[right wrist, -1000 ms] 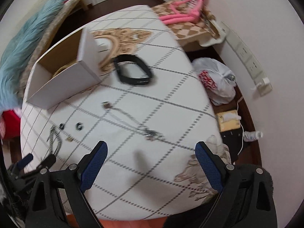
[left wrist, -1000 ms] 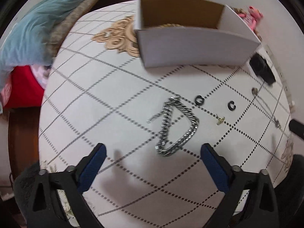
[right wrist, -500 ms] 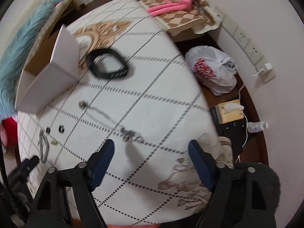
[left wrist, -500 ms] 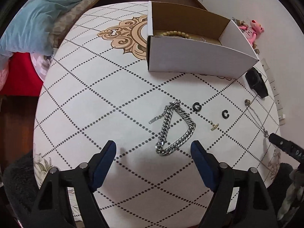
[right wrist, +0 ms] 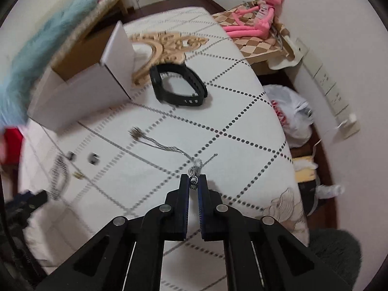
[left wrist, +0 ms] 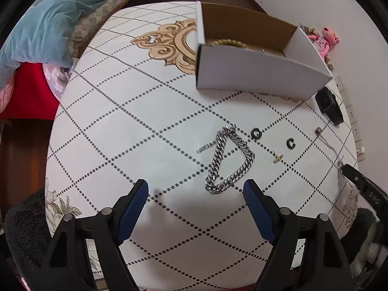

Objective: Organize jewelry
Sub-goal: 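Lift out of the box and grasp a second silver necklace with the right gripper, then grasp the thick silver chain bracelet with the left gripper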

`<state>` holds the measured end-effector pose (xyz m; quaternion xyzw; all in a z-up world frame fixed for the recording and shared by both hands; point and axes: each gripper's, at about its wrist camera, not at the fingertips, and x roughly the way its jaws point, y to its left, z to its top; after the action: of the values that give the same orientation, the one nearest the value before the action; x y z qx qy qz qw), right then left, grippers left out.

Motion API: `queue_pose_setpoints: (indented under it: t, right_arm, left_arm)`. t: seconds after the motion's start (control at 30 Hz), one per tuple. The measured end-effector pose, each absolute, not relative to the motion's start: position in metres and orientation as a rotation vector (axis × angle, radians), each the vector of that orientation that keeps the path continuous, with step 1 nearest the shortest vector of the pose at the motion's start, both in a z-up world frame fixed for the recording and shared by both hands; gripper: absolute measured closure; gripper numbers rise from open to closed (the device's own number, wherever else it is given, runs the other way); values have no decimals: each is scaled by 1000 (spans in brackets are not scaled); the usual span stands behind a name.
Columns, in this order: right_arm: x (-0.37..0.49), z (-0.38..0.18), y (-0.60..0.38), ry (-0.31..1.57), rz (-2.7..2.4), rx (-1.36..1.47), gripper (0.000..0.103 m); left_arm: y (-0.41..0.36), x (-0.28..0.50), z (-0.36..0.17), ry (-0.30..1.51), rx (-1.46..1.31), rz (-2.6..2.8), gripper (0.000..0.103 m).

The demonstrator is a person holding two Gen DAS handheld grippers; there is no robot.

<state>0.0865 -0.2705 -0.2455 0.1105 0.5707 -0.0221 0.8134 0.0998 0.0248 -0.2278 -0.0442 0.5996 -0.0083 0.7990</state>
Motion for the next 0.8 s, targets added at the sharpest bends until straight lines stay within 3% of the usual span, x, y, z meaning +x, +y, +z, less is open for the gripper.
queue_pose_setpoints:
  t: [0.23, 0.53, 0.63, 0.7, 0.8]
  right_arm:
    - [73, -206, -268, 1155, 38, 326, 96]
    - [72, -220, -261, 1198, 39, 333, 96]
    - [71, -222, -259, 1203, 38, 329, 96]
    - [71, -223, -259, 1204, 36, 329, 96]
    - [71, -224, -257, 1204, 37, 335, 96]
  left_arm:
    - [36, 112, -230, 1297, -130, -17, 24]
    - [13, 127, -254, 1348, -42, -75, 28]
    - [3, 123, -251, 1318, -4, -122, 50]
    - [0, 122, -248, 1307, -5, -164, 87]
    - [1, 121, -249, 1320, -59, -209, 99]
